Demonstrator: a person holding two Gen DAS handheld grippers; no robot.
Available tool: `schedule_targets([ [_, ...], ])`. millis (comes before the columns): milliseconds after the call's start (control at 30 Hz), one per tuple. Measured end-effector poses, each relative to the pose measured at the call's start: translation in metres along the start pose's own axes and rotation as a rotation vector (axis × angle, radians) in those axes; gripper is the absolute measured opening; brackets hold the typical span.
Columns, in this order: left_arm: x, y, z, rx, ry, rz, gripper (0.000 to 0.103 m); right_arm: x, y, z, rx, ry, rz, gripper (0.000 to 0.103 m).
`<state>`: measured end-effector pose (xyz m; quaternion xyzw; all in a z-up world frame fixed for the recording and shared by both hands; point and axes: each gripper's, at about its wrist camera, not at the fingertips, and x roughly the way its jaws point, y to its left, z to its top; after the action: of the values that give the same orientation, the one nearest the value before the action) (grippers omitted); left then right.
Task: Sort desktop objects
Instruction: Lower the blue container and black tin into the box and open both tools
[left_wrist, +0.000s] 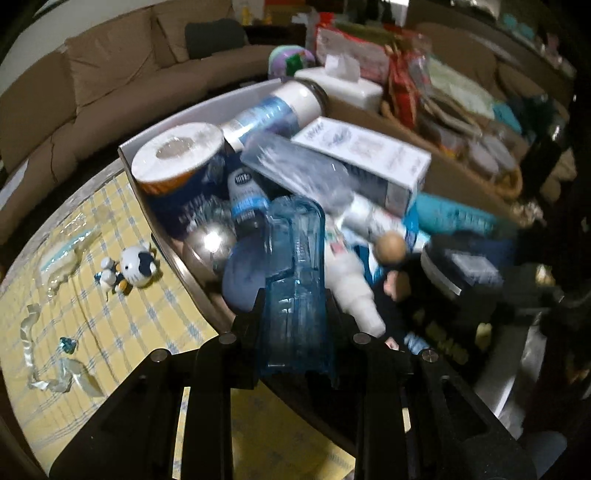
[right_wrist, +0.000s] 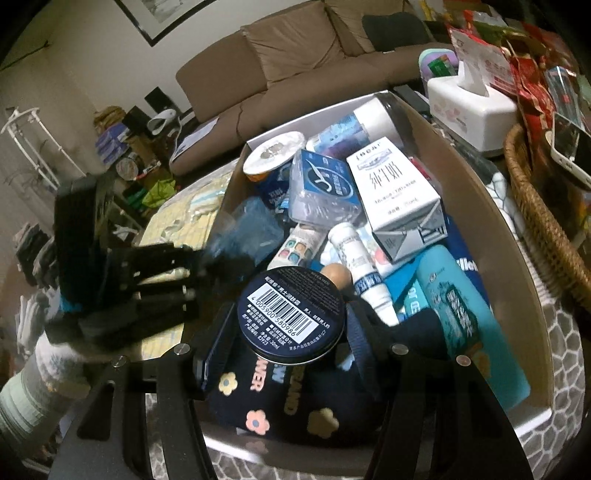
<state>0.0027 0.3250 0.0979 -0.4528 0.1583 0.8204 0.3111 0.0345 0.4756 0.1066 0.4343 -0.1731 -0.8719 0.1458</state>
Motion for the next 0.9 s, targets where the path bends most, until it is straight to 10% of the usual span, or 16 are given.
schedule_targets([
  [200, -0.003, -0.009, -0.001, 0.007, 0.017, -0.004, 0.024, -0.006, 0.004, -0.005, 0.005, -0.005, -0.002, 0.061],
  [467, 0.005, -0.005, 0.014, -0.141, 0.02, -0.187, 0.023, -0.01, 0.006, -0.006, 0.014, -0.013, -0.002, 0.061],
  [600, -0.01, 0.013, 0.024, -0.181, -0.05, -0.12, 0.051, -0.016, 0.003, -0.008, 0.013, -0.014, -0.005, 0.061],
  [900, -0.043, 0.046, 0.025, -0.188, -0.138, -0.013, 0.051, -0.015, 0.0, -0.005, 0.033, -0.031, 0.01, 0.061],
])
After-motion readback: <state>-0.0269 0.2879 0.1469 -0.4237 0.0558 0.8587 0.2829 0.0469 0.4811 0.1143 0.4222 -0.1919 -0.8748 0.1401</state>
